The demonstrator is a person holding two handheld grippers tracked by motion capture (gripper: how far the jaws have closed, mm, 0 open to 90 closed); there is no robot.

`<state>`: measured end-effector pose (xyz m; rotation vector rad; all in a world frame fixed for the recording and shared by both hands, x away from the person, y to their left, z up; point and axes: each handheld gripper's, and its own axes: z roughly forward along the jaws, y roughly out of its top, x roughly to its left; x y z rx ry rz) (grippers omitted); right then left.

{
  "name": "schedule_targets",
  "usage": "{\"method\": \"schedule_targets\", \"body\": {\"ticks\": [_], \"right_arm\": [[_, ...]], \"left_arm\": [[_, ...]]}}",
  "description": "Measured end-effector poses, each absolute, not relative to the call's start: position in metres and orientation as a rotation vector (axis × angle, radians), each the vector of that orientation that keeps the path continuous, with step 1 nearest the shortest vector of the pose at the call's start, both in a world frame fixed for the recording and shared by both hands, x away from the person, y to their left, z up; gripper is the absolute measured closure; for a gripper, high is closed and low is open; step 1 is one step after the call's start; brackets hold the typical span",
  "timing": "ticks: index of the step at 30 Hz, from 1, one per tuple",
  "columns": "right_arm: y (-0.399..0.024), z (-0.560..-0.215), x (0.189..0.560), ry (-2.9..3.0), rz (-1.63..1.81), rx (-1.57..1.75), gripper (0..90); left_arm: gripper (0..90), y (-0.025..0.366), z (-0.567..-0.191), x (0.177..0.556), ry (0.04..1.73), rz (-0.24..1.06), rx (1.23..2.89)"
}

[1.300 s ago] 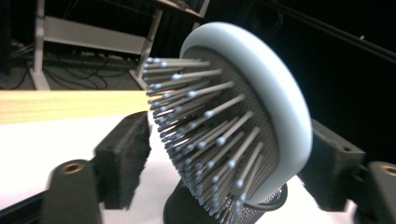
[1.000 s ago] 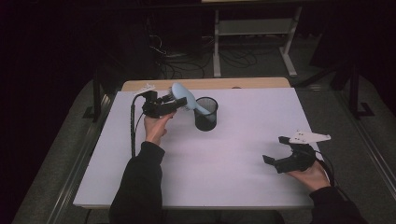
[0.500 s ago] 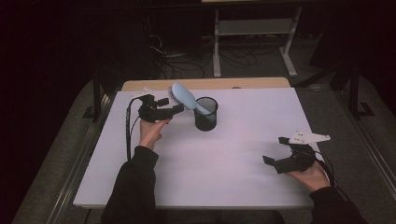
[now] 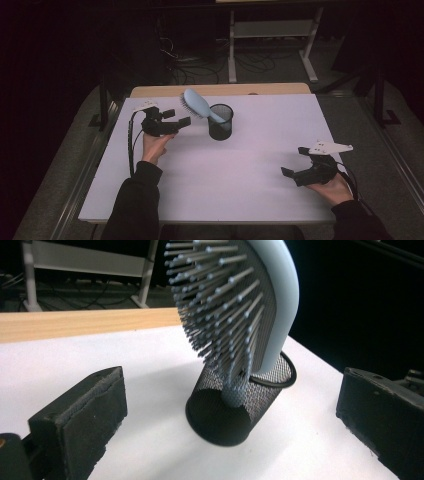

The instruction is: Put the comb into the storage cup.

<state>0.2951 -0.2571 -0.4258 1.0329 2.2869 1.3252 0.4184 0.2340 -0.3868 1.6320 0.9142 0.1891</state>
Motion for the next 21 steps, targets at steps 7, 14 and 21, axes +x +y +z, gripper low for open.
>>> {"method": "schedule_targets", "body": {"ticks": [7,14,21], "right_arm": [[-0.257,-0.426,0.295,2.287,1.325,1.035,0.0],[-0.257,-0.426,0.295,2.288,1.322,1.036,0.0],[-0.258,-0.426,0.295,2.287,1.323,1.035,0.0]], "left_arm": [[0.0,0.240,-0.385,0.410,0.903,0.210,1.643],[0.0,0.246,-0.386,0.404,0.908,0.219,1.653],[0.0,0.246,-0.381,0.396,0.889,0.226,1.671]]}}
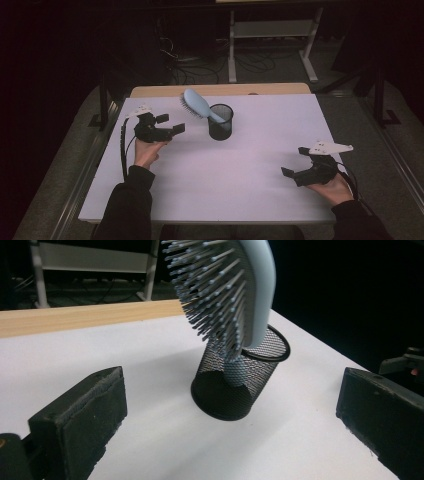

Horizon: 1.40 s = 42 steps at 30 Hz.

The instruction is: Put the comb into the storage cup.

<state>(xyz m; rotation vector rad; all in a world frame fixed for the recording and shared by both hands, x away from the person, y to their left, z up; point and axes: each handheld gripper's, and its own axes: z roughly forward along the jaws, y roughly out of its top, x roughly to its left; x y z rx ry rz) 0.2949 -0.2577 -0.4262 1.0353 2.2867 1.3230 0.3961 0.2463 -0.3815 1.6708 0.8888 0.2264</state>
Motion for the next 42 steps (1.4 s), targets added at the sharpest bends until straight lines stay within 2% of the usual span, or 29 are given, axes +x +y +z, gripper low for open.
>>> {"method": "schedule_targets", "body": {"ticks": [16,42], "right_arm": [[-0.257,-0.427,0.295,2.291,1.313,1.029,0.0],[-0.256,-0.428,0.294,2.298,1.289,1.027,0.0]], "left_arm": [[0.0,0.249,-0.388,0.378,0.868,0.203,1.744],[0.0,0.281,-0.400,0.344,0.883,0.225,1.737]]}}
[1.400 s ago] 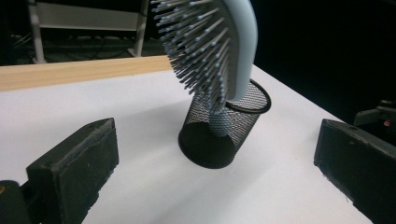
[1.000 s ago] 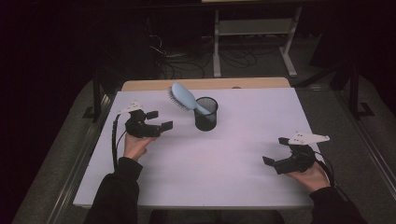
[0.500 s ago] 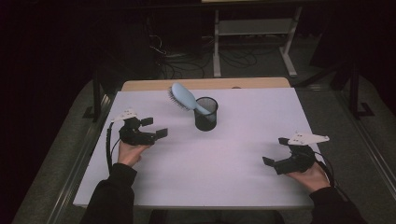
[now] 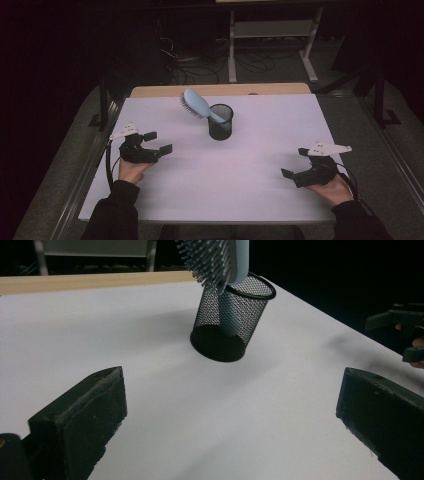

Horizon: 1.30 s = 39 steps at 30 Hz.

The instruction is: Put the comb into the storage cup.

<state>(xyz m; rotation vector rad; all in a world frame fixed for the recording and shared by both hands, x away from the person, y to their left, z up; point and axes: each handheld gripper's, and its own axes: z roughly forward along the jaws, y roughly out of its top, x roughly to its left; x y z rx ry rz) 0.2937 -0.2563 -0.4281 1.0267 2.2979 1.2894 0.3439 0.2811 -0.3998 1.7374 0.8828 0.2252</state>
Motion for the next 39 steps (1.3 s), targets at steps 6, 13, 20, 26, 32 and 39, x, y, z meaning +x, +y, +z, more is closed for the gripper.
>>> {"method": "schedule_targets", "body": {"ticks": [6,13,20,26,32,39], "right_arm": [[-0.258,-0.428,0.293,2.294,1.286,1.034,0.0],[-0.258,-0.429,0.293,2.296,1.276,1.038,0.0],[-0.258,-0.431,0.294,2.302,1.267,1.040,0.0],[-0.258,-0.430,0.293,2.300,1.272,1.041,0.0],[-0.260,-0.430,0.293,2.292,1.278,1.043,0.0],[-0.261,-0.431,0.293,2.291,1.274,1.056,0.0]], "left_arm": [[0.0,0.285,-0.405,0.333,0.872,0.241,1.732],[0.0,0.293,-0.410,0.323,0.878,0.265,1.720],[0.0,0.300,-0.415,0.313,0.883,0.320,1.734],[0.0,0.309,-0.420,0.305,0.899,0.381,1.709],[0.0,0.321,-0.424,0.294,0.926,0.428,1.658],[0.0,0.332,-0.425,0.289,0.947,0.439,1.623]]}}
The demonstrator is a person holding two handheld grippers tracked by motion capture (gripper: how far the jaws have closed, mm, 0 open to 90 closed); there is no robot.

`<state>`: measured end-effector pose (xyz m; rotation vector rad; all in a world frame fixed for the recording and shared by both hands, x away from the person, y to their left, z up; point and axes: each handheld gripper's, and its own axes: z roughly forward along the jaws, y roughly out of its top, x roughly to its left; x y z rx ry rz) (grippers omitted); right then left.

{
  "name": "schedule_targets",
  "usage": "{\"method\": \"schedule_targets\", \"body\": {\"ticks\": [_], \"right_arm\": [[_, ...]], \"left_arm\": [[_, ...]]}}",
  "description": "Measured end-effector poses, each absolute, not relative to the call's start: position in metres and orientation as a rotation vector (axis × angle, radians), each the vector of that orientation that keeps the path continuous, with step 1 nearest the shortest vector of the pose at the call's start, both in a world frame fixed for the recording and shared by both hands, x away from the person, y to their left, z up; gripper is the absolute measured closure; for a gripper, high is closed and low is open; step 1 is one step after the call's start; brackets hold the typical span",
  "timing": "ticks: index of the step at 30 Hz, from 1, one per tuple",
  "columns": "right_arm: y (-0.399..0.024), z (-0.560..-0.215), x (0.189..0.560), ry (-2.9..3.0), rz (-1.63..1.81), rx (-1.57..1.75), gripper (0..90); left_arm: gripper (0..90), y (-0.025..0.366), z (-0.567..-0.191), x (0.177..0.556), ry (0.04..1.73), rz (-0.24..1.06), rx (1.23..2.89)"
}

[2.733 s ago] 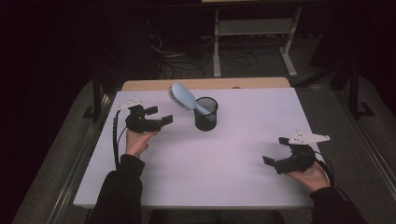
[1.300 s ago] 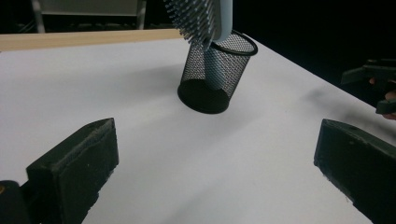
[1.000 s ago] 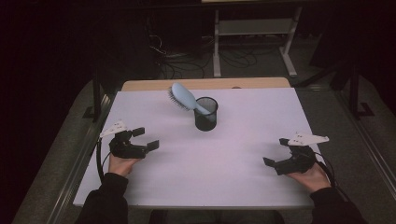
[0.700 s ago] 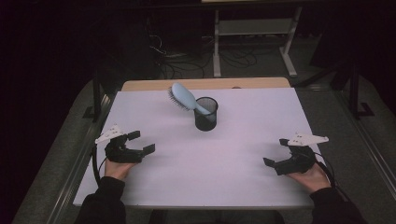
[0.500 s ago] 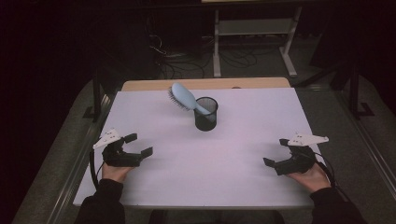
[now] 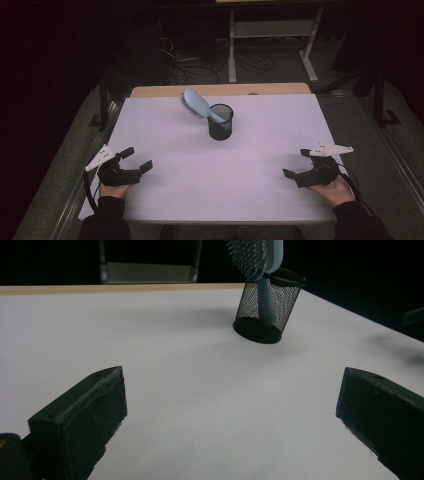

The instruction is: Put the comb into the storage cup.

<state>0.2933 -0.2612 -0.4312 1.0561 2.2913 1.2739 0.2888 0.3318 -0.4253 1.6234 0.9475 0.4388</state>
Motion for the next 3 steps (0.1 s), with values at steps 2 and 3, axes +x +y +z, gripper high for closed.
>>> {"method": "schedule_targets", "body": {"ticks": [2,3], "right_arm": [[-0.2620,-0.4321,0.2939,2.292,1.275,1.062,0.0],[-0.2626,-0.4325,0.2943,2.290,1.275,1.065,0.0]], "left_arm": [[0.0,0.3328,-0.4261,0.2893,0.951,0.437,1.620],[0.0,0.3332,-0.4268,0.2898,0.952,0.434,1.625]]}}
